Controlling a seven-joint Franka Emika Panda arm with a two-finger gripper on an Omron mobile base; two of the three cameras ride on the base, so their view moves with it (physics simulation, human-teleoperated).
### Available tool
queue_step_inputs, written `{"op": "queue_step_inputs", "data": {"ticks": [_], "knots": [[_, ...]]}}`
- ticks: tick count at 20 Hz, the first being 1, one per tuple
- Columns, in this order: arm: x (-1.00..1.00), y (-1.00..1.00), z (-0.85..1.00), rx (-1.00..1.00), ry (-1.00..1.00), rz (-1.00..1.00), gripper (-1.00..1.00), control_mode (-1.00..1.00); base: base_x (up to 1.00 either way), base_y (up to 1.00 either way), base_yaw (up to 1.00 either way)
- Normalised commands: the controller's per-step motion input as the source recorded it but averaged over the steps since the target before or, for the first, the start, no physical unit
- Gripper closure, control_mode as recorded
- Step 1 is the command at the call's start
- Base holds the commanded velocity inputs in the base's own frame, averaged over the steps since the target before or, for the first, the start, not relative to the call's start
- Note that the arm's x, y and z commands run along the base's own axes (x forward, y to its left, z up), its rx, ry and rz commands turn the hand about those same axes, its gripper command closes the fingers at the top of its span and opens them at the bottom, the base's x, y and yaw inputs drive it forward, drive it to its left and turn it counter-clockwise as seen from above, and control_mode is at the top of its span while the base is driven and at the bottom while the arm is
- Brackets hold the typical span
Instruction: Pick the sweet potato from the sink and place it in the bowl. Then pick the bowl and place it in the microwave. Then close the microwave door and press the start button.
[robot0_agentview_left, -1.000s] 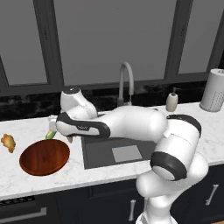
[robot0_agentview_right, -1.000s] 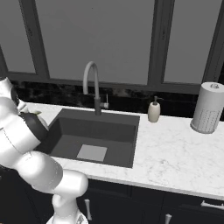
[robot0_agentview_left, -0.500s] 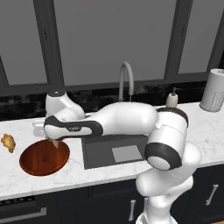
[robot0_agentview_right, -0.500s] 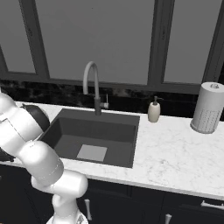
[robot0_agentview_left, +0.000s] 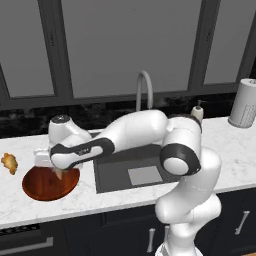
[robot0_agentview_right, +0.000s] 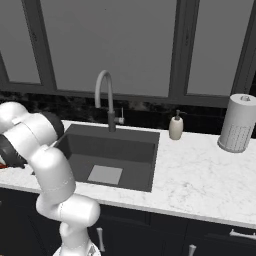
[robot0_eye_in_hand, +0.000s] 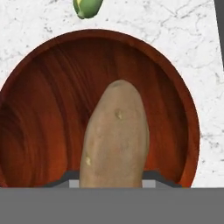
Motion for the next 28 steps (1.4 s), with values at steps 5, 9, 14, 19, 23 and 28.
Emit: {"op": "queue_step_inputs", "data": {"ticks": [5,9,14,19,23,28], "knots": [[0.08,0.21,-0.29,-0.01,0.07,0.0,1.0,-1.0,0.0,0.0,0.0],[0.01,0.34,-0.13,-0.11,0.07,0.0,1.0,-1.0,0.0,0.0,0.0],[0.02,0.21,-0.01,-0.08,0.11,0.0,1.0,-1.0,0.0,0.0,0.0],[0.04,0.01,-0.24,-0.02,0.08,0.0,1.0,-1.0,0.0,0.0,0.0],[0.06,0.0,-0.36,-0.02,0.05,0.0,1.0,-1.0,0.0,0.0,0.0],[0.0,0.0,-0.4,0.0,0.02,0.0,1.0,-1.0,0.0,0.0,0.0]]}}
